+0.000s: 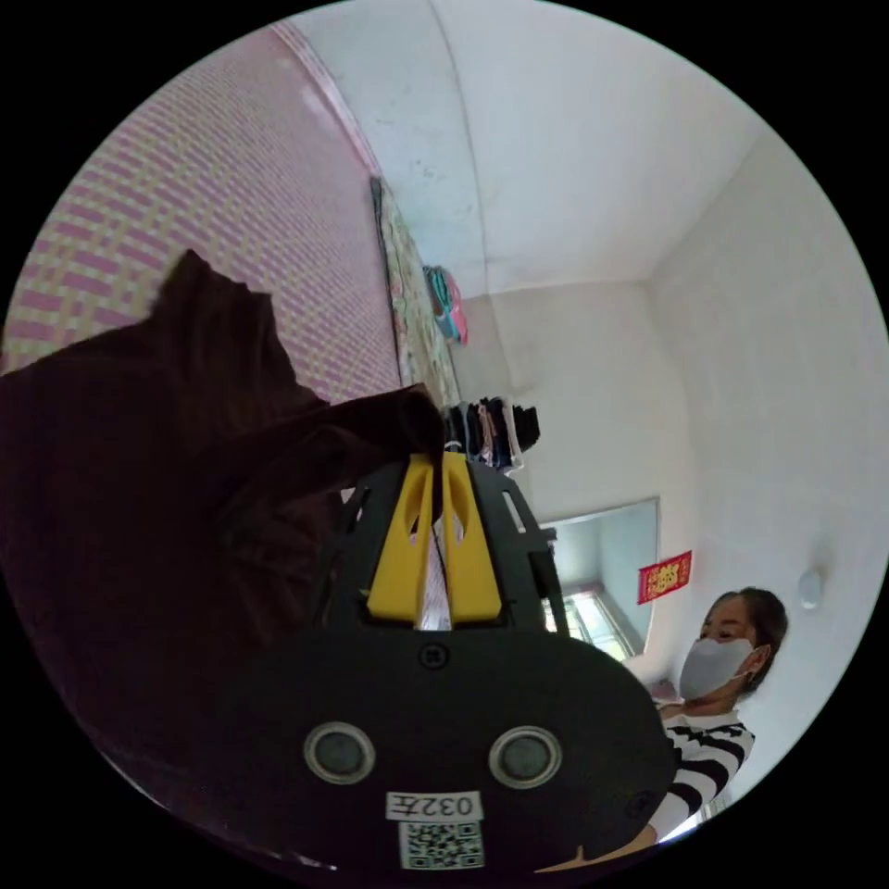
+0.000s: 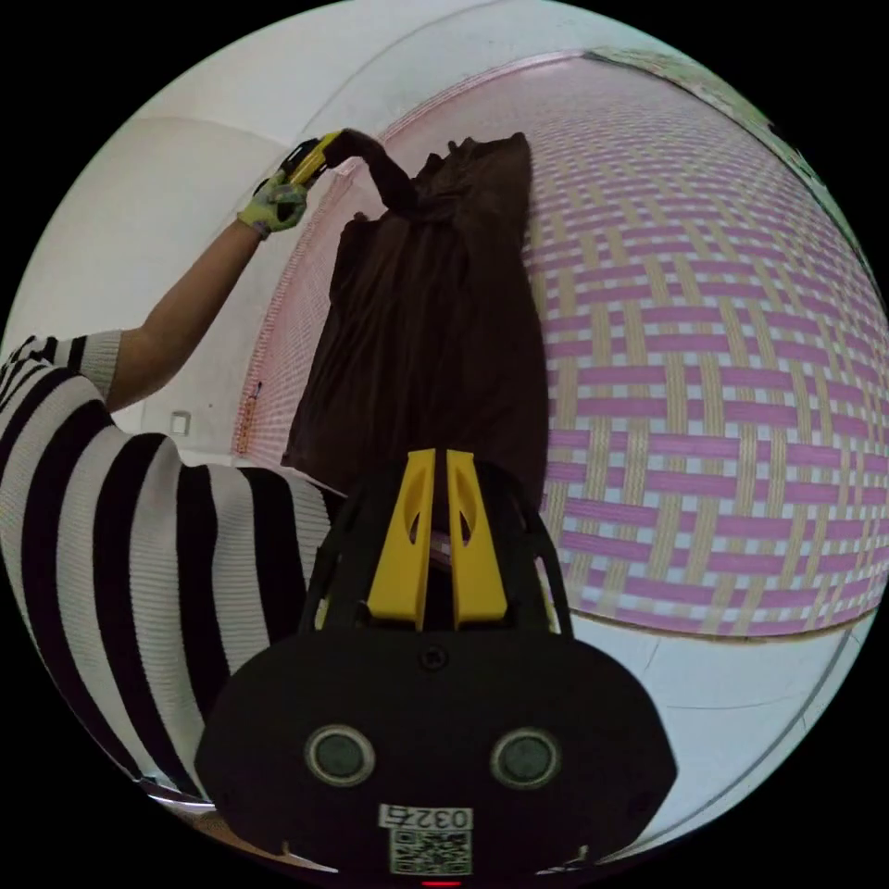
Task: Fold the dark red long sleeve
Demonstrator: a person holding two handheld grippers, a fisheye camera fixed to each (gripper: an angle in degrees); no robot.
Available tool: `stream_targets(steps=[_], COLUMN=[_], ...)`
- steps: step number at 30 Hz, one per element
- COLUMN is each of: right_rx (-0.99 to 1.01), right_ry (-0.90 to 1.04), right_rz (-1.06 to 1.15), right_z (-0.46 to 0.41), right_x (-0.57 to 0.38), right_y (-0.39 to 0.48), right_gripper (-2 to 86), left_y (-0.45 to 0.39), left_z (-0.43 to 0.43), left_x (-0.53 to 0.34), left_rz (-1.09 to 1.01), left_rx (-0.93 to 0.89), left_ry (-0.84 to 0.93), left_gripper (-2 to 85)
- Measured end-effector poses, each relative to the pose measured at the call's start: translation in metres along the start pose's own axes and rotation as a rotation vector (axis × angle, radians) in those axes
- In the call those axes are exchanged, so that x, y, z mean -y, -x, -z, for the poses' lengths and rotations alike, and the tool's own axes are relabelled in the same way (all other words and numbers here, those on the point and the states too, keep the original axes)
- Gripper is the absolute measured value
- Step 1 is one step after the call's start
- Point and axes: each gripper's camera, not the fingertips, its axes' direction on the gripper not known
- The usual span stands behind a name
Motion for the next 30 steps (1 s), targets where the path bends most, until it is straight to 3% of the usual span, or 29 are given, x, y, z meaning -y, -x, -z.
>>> stream_targets(steps=[2,8,12,15,20,25,27,30], right_rx=[-0.038,-0.115,-0.085,-0.038,0.03,0.006,-0.002,0.005], right_ry=[-0.027,-0.011,-0.035,0.022,-0.137,-0.189,-0.219,-0.294], right_rz=[-0.008,-0.108,-0.056,-0.158,-0.217,-0.272,-0.286,-0.312], right_z=[0.004,0.015,0.009,0.001,0.054,0.096,0.116,0.16], right_x=[-0.013,-0.055,-0.055,-0.054,-0.076,-0.103,-0.112,-0.123], right_y=[0.015,0.026,0.057,0.062,0.094,0.122,0.131,0.136], right_gripper=[-0.3,-1.0,-1.0,-1.0,-1.0,-1.0,-1.0,-1.0], left_y=[-0.002,0.069,0.114,0.14,0.162,0.163,0.143,0.078], left_z=[0.077,0.185,0.208,0.217,0.228,0.229,0.216,0.157], left_x=[-0.012,-0.055,-0.08,-0.087,-0.073,-0.047,-0.034,-0.036], left_rz=[0.02,0.221,0.291,0.331,0.332,0.267,0.152,-0.065], left_rx=[0.068,0.238,0.205,0.209,0.271,0.339,0.255,0.032], left_ry=[-0.089,-0.117,-0.177,-0.199,-0.176,-0.159,-0.127,0.066], left_gripper=[-0.9,-0.9,-0.9,-0.9,-0.9,-1.0,-0.9,-0.9])
